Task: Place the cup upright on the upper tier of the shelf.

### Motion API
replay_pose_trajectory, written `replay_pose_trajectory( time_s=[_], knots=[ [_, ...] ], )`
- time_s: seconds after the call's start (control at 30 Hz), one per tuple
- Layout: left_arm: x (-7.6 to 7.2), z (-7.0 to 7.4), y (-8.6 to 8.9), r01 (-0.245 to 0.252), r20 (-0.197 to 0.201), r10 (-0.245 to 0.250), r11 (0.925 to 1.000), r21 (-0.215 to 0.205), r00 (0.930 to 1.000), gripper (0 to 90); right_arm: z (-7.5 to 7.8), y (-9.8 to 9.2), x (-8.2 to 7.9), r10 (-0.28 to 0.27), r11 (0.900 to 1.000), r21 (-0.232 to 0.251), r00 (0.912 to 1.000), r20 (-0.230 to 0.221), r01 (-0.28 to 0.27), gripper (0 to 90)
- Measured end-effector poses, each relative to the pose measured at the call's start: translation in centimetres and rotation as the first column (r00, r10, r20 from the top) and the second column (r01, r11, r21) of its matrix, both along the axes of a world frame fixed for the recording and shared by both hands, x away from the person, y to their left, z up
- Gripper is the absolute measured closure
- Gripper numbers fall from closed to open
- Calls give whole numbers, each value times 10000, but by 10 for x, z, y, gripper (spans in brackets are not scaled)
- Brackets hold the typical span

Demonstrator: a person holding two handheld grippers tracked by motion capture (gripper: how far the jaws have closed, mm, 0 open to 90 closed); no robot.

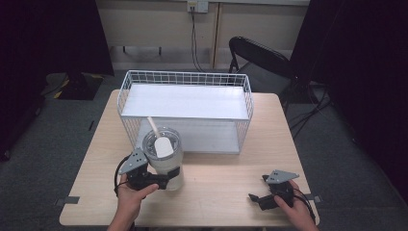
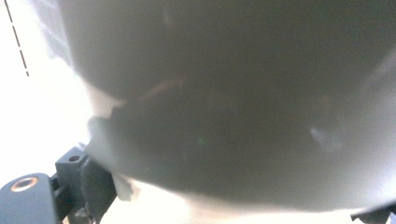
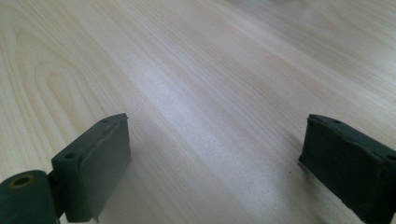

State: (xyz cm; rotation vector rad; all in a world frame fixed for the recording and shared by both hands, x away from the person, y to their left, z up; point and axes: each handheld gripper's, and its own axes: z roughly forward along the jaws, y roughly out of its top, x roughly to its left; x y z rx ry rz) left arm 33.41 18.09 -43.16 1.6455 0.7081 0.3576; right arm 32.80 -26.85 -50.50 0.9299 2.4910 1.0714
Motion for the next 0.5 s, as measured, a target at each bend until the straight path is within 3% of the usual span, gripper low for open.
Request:
replay_pose_trajectory(
  time_s=[0.33,0.5],
  knots=[
    [6,15,2,-233,142,235,9996,-144,9996,88,0,0,0,3,10000,0,10000,2,-3,76],
    [8,24,3,-239,321,240,9997,-25,9992,88,0,0,0,1,10000,1,10000,-1,-1,76]
  ],
)
